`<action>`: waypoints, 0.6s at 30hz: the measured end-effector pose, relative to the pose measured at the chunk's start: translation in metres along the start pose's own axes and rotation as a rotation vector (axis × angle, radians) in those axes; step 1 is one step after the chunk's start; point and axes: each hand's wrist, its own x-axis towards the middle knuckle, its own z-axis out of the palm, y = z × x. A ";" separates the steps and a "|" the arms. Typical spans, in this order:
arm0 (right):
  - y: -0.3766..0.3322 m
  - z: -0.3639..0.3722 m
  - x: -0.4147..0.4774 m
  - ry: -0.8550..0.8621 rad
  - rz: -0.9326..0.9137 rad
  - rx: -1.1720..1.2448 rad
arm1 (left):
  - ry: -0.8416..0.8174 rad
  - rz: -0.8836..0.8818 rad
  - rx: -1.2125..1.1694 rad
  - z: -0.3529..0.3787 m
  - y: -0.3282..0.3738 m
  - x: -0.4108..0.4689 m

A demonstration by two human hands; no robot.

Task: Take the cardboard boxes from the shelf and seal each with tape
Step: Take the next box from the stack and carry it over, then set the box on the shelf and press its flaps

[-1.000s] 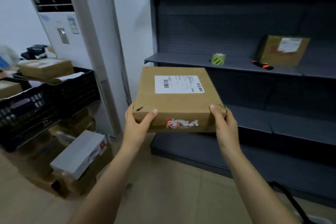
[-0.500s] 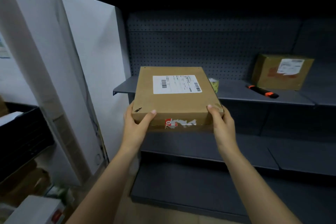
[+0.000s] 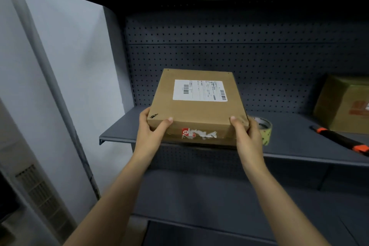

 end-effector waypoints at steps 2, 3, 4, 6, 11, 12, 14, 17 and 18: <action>0.009 0.008 0.020 0.016 -0.008 -0.054 | -0.003 -0.015 0.005 0.006 -0.012 0.022; 0.014 0.012 0.029 0.027 -0.013 -0.088 | -0.008 -0.028 0.008 0.009 -0.018 0.031; 0.017 0.015 0.036 0.035 -0.015 -0.121 | -0.015 -0.042 0.010 0.012 -0.022 0.039; 0.023 0.021 0.047 0.051 -0.017 -0.174 | -0.037 -0.068 0.023 0.014 -0.031 0.053; 0.035 0.035 0.061 0.092 -0.011 -0.268 | -0.133 -0.117 0.142 0.008 -0.047 0.079; 0.038 0.038 0.062 0.093 0.003 -0.284 | -0.152 -0.120 0.170 0.005 -0.049 0.083; 0.043 0.044 0.064 0.075 0.051 -0.316 | -0.182 -0.129 0.208 -0.001 -0.055 0.091; 0.048 0.053 0.064 0.042 0.088 -0.330 | -0.224 -0.139 0.239 -0.007 -0.058 0.103; 0.049 0.054 0.064 0.045 0.084 -0.341 | -0.237 -0.138 0.245 -0.009 -0.059 0.106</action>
